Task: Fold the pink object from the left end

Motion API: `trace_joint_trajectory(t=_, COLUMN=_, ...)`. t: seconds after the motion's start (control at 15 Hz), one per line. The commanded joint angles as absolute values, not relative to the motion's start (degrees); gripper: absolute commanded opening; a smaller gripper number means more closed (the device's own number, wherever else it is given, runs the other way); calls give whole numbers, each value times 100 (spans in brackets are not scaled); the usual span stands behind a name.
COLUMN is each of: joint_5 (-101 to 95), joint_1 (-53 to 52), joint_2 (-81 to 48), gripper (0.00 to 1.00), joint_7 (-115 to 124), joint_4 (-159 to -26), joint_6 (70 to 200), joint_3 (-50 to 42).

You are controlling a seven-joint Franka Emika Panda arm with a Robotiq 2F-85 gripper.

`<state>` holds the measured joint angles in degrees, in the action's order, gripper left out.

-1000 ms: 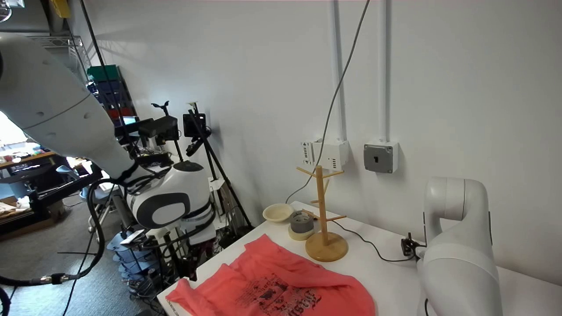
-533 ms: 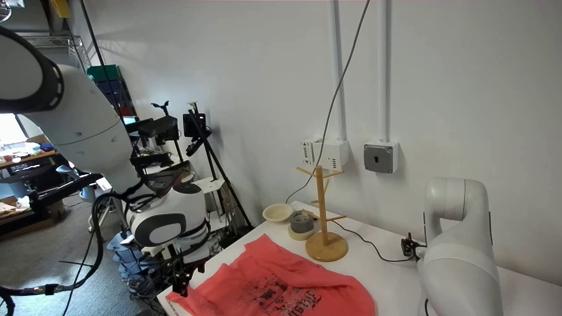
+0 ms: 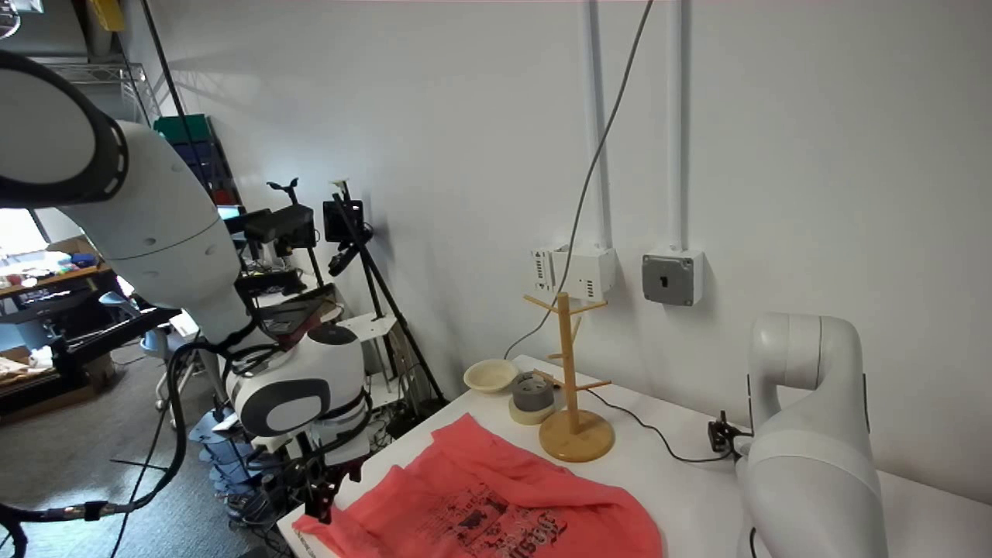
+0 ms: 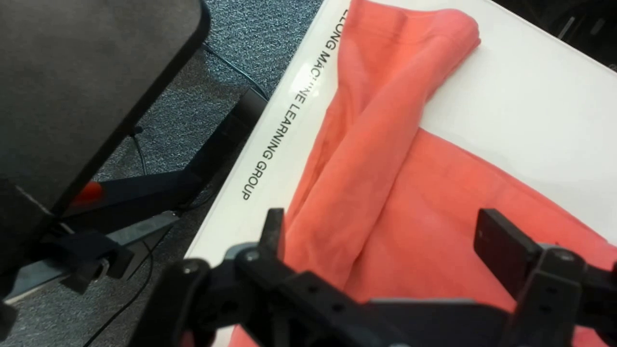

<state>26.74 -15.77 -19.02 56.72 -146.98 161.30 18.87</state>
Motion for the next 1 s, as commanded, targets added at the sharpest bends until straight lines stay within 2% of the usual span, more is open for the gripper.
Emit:
trace_joint_trajectory(t=0.0, joint_5=3020, joint_1=-1612, joint_2=-2030, gripper=100, joint_7=5643, joint_4=-14691, joint_6=16373, joint_3=1985)
trace_joint_trajectory(t=0.93, joint_5=3467, joint_1=-1599, joint_2=-3140, gripper=100, joint_7=5478, joint_4=-14727, joint_6=17711, joint_3=2512)
